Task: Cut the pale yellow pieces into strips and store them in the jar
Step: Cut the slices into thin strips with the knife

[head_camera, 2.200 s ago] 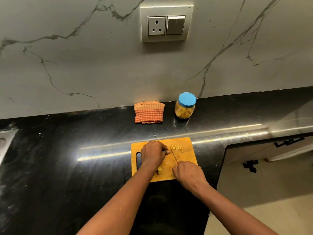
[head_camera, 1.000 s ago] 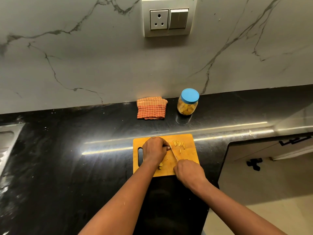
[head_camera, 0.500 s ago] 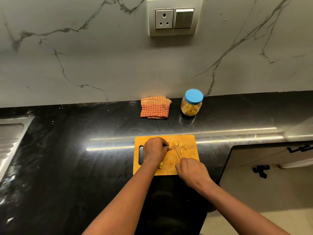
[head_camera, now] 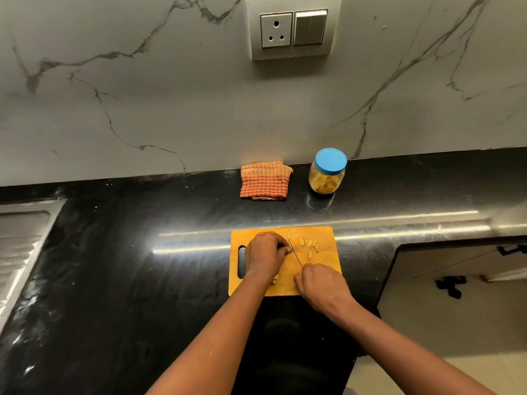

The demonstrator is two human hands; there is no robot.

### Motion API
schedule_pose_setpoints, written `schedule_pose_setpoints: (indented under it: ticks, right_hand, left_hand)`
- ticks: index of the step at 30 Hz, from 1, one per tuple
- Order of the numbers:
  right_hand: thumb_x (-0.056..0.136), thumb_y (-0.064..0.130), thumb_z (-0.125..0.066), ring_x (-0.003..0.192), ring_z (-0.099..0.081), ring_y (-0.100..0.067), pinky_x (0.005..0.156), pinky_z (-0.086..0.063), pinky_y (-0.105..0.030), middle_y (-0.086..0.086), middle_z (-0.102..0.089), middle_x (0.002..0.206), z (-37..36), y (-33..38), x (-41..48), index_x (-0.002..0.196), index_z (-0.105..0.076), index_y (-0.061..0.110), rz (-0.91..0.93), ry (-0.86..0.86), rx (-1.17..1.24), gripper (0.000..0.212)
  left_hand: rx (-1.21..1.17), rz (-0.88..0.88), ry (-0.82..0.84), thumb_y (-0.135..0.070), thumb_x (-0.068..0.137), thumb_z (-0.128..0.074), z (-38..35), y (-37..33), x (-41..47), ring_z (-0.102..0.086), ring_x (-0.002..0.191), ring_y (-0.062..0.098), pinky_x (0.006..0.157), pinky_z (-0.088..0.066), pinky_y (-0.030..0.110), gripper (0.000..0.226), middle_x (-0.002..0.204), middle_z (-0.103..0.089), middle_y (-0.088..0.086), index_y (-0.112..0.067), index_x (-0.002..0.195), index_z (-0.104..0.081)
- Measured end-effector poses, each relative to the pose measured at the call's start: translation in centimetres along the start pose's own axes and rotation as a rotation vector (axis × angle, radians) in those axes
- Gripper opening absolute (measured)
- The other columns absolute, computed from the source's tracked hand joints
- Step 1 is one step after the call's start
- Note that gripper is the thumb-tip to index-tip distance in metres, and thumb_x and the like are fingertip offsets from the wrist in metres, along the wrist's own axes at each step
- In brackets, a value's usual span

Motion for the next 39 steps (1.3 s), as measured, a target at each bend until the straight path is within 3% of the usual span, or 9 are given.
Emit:
schedule_pose_setpoints:
  ticks: [6,10,14,23,27,30,35,39]
  right_hand:
    - [0.102,0.035,-0.030,0.088,-0.062,-0.026,0.066,-0.041,-0.035,-0.006,-0.065,0.098,-1.4,-1.1,0.9,0.096,-0.060,0.015,-0.012,-0.014,0.002,0.036]
    - [0.102,0.033,-0.029,0.093,-0.060,-0.027,0.066,-0.037,-0.035,-0.008,-0.062,0.104,-2.1,-1.1,1.5,0.104,-0.060,0.013,0.040,0.033,-0.024,0.037]
    - [0.101,0.033,-0.032,0.094,-0.060,-0.027,0.070,-0.041,-0.034,-0.008,-0.063,0.102,-1.2,-1.1,2.4,0.100,-0.061,0.013,0.008,0.044,0.000,0.035]
    - [0.101,0.035,-0.032,0.090,-0.059,-0.025,0.064,-0.039,-0.035,-0.006,-0.060,0.100,-2.6,-2.6,0.4,0.099,-0.059,0.016,0.034,0.090,-0.047,0.033]
    - [0.101,0.035,-0.033,0.090,-0.062,-0.026,0.070,-0.045,-0.036,-0.006,-0.063,0.096,-1.5,-2.1,0.1,0.094,-0.060,0.015,-0.006,0.046,0.001,0.034]
    - [0.100,0.035,-0.033,0.090,-0.063,-0.026,0.066,-0.042,-0.033,-0.006,-0.065,0.096,-0.9,-1.7,1.0,0.089,-0.060,0.017,-0.034,0.031,0.016,0.034]
    - [0.101,0.034,-0.033,0.093,-0.062,-0.026,0.068,-0.040,-0.032,-0.009,-0.067,0.101,0.1,-1.0,2.2,0.098,-0.064,0.012,-0.029,0.002,0.014,0.037]
    - [0.103,0.030,-0.033,0.095,-0.061,-0.025,0.074,-0.047,-0.034,-0.009,-0.065,0.104,-0.2,-1.3,1.3,0.103,-0.062,0.011,0.005,0.016,-0.021,0.035]
  left_hand:
    - [0.017,-0.043,-0.013,-0.038,0.086,-0.070,0.0,-0.2,-0.1,-0.058,0.098,0.008,0.077,-0.047,0.026,0.016,0.102,-0.071,-0.014,-0.029,0.099,-0.077]
    - [0.021,-0.065,-0.012,-0.035,0.088,-0.069,-0.4,-0.2,-0.2,-0.057,0.100,0.008,0.076,-0.047,0.026,0.014,0.102,-0.070,-0.015,-0.029,0.098,-0.076]
    - [0.026,-0.064,-0.030,-0.034,0.088,-0.068,-0.3,-0.3,0.0,-0.057,0.098,0.010,0.076,-0.048,0.027,0.014,0.101,-0.070,-0.014,-0.028,0.098,-0.077]
    - [0.064,-0.050,-0.004,-0.036,0.088,-0.068,0.2,-0.5,0.7,-0.060,0.096,0.007,0.070,-0.041,0.021,0.015,0.101,-0.072,-0.014,-0.029,0.099,-0.077]
    - [0.075,-0.058,0.034,-0.034,0.089,-0.068,0.2,-0.4,0.8,-0.061,0.096,0.008,0.074,-0.047,0.023,0.015,0.102,-0.072,-0.013,-0.029,0.100,-0.077]
    - [0.083,-0.063,0.048,-0.033,0.089,-0.068,0.2,-0.4,0.8,-0.062,0.094,0.009,0.077,-0.052,0.028,0.013,0.100,-0.072,-0.013,-0.030,0.098,-0.078]
    - [0.097,-0.049,0.058,-0.035,0.087,-0.069,0.3,-0.5,0.9,-0.062,0.091,0.009,0.075,-0.053,0.029,0.013,0.098,-0.073,-0.013,-0.031,0.096,-0.078]
    - [0.105,-0.041,0.050,-0.043,0.082,-0.073,0.3,-0.4,0.9,-0.063,0.086,0.007,0.073,-0.054,0.028,0.018,0.093,-0.073,-0.013,-0.031,0.095,-0.077]
Point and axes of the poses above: each hand's wrist, its own x-axis towards the middle knuckle, its own z-axis out of the back of the hand, y = z × x, the point moved 6 cm from there along x, towards the middle knuckle
